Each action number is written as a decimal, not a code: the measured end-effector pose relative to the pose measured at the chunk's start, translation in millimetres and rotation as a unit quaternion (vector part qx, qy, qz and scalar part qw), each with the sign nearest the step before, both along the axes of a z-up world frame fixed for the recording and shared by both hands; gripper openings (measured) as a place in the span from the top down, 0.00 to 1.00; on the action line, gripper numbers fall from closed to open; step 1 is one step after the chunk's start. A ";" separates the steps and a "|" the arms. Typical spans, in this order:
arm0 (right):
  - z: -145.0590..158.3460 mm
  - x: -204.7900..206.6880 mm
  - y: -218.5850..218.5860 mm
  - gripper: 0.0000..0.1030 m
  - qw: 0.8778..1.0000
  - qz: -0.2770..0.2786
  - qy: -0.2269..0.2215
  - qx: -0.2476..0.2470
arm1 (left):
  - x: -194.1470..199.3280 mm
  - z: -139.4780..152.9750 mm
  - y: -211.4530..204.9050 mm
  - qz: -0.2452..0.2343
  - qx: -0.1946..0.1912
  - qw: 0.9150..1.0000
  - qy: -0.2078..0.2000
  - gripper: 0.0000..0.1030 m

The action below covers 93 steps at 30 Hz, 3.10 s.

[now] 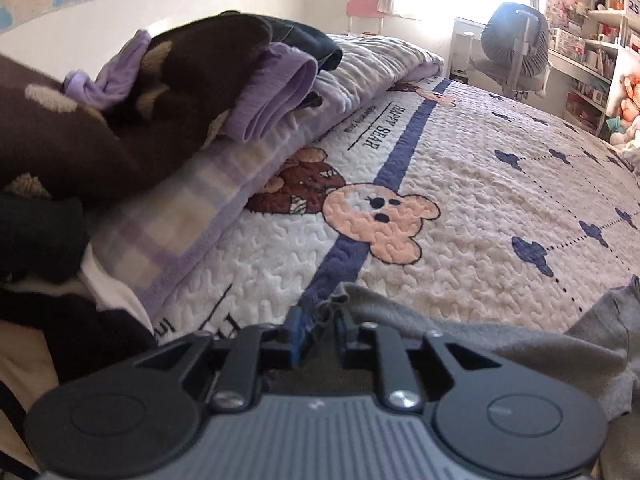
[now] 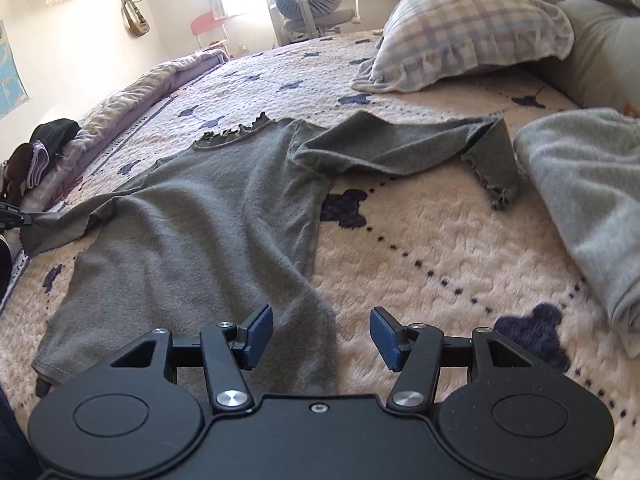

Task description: Fold clothes

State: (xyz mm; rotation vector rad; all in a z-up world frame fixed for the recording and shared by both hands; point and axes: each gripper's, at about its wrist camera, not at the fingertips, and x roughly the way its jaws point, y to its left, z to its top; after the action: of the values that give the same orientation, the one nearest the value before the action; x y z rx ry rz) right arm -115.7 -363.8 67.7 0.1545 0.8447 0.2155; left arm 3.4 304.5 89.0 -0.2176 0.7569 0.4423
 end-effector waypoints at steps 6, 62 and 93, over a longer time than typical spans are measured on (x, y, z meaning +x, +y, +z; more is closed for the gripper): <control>5.6 39.7 -14.5 0.45 0.999 0.009 -0.013 -0.037 | -22.4 20.5 -14.7 -0.008 0.038 0.999 -0.019 0.28; 4.9 190.3 21.3 0.57 0.999 0.015 -0.024 0.034 | 21.3 23.9 -178.5 -0.205 -0.111 0.970 -0.075 0.20; -38.4 -27.7 2.8 0.94 0.987 -0.067 0.038 0.141 | -141.5 -45.3 -189.9 -0.123 -0.272 0.953 -0.046 0.99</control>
State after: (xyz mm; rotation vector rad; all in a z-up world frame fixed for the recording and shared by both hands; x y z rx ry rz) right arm -143.4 -361.0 29.3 0.4862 0.8725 0.2037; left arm -138.1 114.6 43.7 -0.6474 0.7914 -0.0235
